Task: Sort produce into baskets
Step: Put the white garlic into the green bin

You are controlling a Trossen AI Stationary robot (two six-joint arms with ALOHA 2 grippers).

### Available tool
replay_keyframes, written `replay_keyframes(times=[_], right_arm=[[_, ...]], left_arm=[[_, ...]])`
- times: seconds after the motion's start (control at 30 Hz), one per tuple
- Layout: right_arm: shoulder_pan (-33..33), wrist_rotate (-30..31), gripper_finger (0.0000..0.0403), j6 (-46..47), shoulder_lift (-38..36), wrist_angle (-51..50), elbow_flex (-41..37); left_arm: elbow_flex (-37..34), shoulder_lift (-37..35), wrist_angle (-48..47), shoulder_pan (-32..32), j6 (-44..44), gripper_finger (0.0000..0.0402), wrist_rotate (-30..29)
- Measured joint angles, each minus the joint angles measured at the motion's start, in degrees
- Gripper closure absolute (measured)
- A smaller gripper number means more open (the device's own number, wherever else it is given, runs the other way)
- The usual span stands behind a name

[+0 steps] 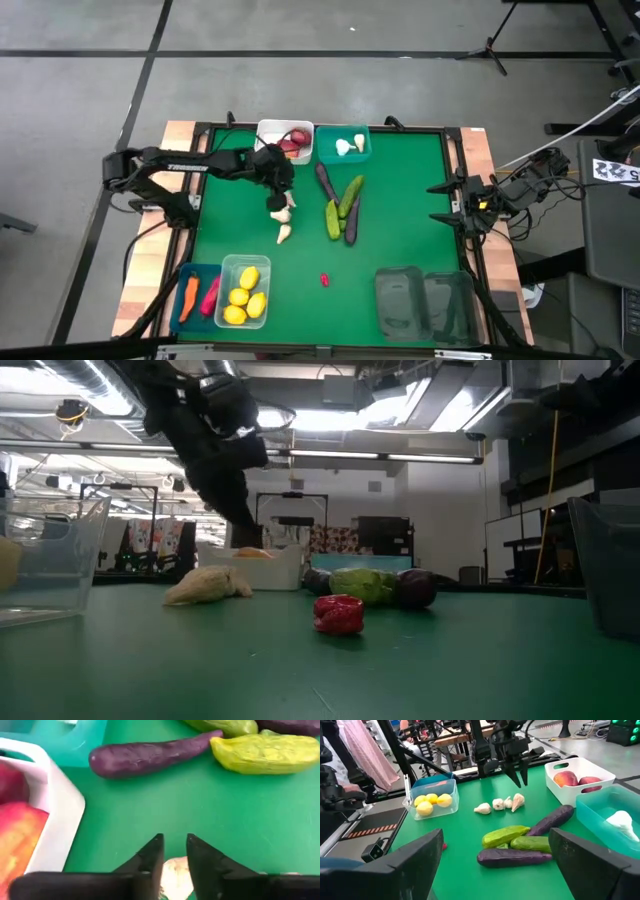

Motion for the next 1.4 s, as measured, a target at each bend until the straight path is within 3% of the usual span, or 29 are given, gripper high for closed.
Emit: replay_keyframes(times=[0.3,0.43,0.77,1.1,1.4], right_arm=[[0.00,0.00,0.0042,-0.02,0.00,-1.03,0.00],[-0.02,0.01,0.0042,-0.02,0.00,-1.05,0.00],[-0.02,0.01,0.0042,0.18,0.00,-1.01,0.00],[-0.02,0.00,0.0042,2.41,0.00,-1.03,0.00],[-0.02,0.02,0.0042,2.54,0.00,-1.20,0.00]], left_arm=[[0.00,-0.09,-4.89,-4.82,8.58,0.0180,0.92],[0.00,0.48,-2.30,-7.30,14.26,0.0146,-4.92],[0.04,2.07,0.59,-9.62,18.22,0.0152,-3.28],[4.70,12.15,0.78,-7.34,19.92,0.0164,-3.13],[6.86,18.19,-6.35,-7.29,21.46,0.0165,-4.04]])
